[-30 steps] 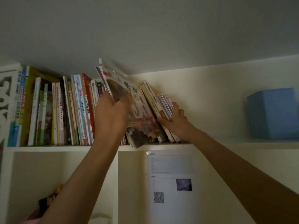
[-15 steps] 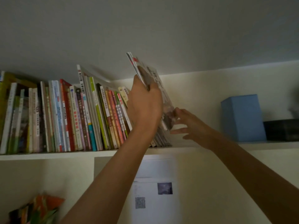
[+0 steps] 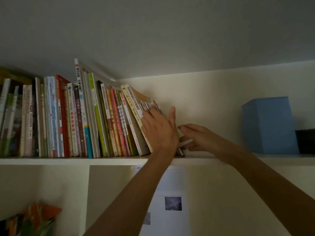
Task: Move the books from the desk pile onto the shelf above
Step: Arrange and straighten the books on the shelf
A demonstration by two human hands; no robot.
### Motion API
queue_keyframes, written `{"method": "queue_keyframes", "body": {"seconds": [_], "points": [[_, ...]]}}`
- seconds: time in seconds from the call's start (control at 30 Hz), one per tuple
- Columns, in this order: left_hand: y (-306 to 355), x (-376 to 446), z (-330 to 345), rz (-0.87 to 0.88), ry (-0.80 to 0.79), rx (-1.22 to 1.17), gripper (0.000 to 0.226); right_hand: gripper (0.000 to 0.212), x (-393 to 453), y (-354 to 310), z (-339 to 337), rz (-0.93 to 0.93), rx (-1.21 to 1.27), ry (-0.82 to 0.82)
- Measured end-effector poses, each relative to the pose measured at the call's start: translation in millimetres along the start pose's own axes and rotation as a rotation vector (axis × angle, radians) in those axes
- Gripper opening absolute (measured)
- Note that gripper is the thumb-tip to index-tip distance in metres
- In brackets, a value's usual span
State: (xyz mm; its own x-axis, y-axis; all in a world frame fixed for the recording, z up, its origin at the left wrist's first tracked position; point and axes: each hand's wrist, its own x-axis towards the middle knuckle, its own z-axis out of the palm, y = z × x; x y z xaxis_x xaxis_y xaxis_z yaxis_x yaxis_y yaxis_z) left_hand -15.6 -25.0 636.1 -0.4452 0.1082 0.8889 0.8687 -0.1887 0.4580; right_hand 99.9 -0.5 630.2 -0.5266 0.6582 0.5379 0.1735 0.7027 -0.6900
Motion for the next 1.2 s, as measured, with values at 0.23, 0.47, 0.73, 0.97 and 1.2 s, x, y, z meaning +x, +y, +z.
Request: {"method": "queue_keyframes", "body": {"seconds": [0.23,0.47,0.73,0.97,1.2], "points": [[-90,15,-55,0.195,-0.164,0.265,0.063,0.086,34,1,31,-0.239,-0.536,-0.057],[-132,35,-62,0.286,-0.262,0.406,0.088,0.106,78,9,63,-0.227,-0.433,-0.05],[-145,38,-87,0.428,-0.342,0.092,0.047,0.118,77,-4,77,-0.127,-0.364,-0.018],[-146,60,-98,0.422,-0.25,-0.026,0.025,0.118,62,-36,107,-0.248,-0.617,0.366],[-124,111,-85,0.29,-0.225,-0.201,0.026,0.112,75,-36,104,-0.177,-0.399,0.362]]}}
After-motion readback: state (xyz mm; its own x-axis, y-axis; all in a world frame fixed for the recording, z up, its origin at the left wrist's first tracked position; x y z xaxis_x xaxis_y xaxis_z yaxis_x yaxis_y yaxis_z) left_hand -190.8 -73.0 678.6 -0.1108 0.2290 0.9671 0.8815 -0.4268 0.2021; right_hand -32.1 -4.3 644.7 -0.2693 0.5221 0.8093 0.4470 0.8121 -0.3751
